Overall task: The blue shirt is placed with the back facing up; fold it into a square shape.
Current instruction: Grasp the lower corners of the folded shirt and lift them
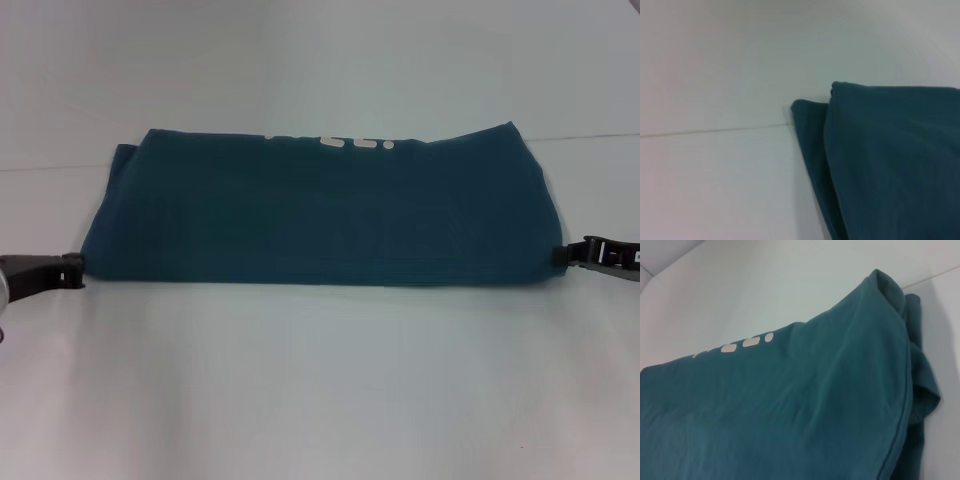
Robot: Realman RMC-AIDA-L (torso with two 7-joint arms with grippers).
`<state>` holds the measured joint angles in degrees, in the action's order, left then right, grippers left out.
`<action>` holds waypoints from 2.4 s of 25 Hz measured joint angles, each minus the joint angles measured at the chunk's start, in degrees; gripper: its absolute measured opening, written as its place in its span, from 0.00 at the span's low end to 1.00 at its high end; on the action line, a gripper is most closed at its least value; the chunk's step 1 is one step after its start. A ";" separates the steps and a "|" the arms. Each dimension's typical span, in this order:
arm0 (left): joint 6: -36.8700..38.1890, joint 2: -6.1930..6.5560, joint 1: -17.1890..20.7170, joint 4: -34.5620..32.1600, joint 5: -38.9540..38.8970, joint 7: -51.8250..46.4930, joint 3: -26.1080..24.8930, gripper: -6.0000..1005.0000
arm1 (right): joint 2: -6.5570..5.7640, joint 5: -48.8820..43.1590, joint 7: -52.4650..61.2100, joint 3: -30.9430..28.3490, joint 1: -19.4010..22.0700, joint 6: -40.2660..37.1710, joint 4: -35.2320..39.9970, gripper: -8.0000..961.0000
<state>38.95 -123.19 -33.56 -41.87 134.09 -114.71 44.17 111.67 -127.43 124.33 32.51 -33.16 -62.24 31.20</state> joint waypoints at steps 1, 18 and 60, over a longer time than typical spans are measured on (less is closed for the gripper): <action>0.86 -0.04 0.19 -0.55 0.43 -0.31 0.00 0.01 | -0.07 0.00 -0.07 0.00 0.07 -0.19 0.00 0.01; 15.01 -0.65 6.00 -9.65 0.94 -2.12 0.30 0.01 | -0.44 0.18 -5.31 -2.76 2.78 -5.49 1.43 0.01; 28.20 -0.55 10.87 -16.83 1.83 -2.34 -3.87 0.01 | 1.01 0.80 -7.91 -6.65 9.11 -9.49 6.68 0.01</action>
<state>67.15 -123.74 -22.69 -58.69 135.92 -117.04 40.30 112.68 -126.63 116.42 25.87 -24.05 -71.73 37.88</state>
